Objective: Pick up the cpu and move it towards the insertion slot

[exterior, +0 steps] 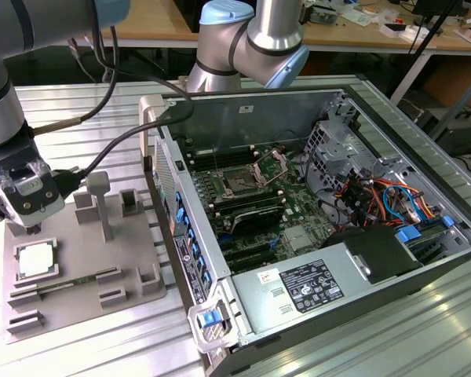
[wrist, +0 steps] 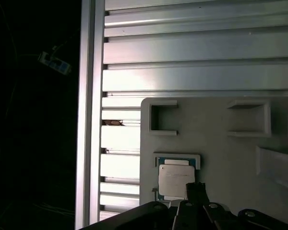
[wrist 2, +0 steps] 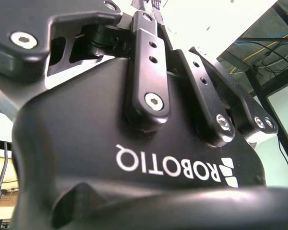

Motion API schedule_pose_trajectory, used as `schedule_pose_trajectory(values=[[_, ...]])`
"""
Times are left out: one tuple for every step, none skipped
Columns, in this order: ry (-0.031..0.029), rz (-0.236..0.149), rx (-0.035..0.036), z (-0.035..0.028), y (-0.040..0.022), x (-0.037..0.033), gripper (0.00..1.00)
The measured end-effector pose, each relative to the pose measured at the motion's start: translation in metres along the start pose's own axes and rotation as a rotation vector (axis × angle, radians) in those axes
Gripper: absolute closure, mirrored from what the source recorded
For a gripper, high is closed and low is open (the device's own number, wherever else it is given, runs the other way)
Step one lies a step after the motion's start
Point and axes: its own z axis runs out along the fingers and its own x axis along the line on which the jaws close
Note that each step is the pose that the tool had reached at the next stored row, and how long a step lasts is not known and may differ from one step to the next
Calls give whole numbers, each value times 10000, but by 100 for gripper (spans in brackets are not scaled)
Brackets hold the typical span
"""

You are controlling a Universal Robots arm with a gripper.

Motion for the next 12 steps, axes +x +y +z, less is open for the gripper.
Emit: schedule_pose_trajectory(values=[[0,0,0,6,-14,2,89],[0,-1,-1,12,-20,3,89],[-1,0,-1,18,-27,6,89],[1,0,0,21,-32,9,89],[0,-1,-1,26,-38,10,89],[0,-1,-1,32,-45,12,89],[0,-1,0,37,-51,13,89],[0,0,0,47,-62,17,89],[0,1,0,56,-70,20,89],[-1,0,-1,65,-77,22,89],[-1,0,-1,73,-83,24,89],[0,1,-1,77,-85,25,89]])
